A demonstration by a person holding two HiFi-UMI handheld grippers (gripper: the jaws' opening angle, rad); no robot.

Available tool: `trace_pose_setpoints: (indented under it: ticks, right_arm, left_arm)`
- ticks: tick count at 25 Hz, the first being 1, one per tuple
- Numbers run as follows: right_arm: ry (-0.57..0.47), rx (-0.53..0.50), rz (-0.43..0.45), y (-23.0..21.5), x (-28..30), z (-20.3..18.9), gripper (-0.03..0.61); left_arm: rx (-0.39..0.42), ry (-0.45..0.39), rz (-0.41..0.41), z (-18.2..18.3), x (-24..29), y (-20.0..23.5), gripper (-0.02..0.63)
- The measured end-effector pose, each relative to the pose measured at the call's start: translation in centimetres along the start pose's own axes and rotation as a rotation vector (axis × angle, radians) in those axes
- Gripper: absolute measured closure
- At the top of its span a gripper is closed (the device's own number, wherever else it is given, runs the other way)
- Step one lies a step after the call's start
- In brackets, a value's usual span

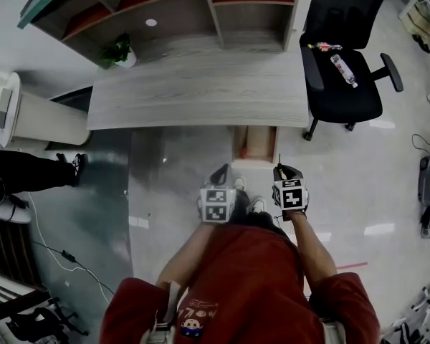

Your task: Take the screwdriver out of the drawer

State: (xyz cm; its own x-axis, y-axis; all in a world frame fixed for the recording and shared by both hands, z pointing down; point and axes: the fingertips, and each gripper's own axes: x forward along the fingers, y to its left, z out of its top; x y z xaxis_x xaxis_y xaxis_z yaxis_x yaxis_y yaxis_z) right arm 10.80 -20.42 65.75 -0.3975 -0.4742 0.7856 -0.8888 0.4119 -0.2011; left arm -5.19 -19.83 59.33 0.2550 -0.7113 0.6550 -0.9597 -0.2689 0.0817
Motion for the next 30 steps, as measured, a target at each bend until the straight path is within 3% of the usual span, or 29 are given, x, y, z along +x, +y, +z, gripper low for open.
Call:
trace_pose_setpoints:
  ticks: [6, 19, 30]
  right_arm:
    - [-0.042, 0.068, 0.013, 0.4, -2.3, 0.5, 0.508]
    - [-0.130, 0.091, 0.018, 2.5, -5.0, 4.3, 0.508]
    - [-0.145, 0.084, 0.022, 2.4, -5.9, 2.3, 0.508]
  left_arm:
    - [-0.001, -0.054, 0.042, 1.2, -3.0, 0.3, 0.617]
    - [0.007, -0.089, 0.017, 2.1, -4.4, 1.2, 0.617]
    - [0.000, -0.128, 0.012, 1.6, -5.4, -0.4, 0.617]
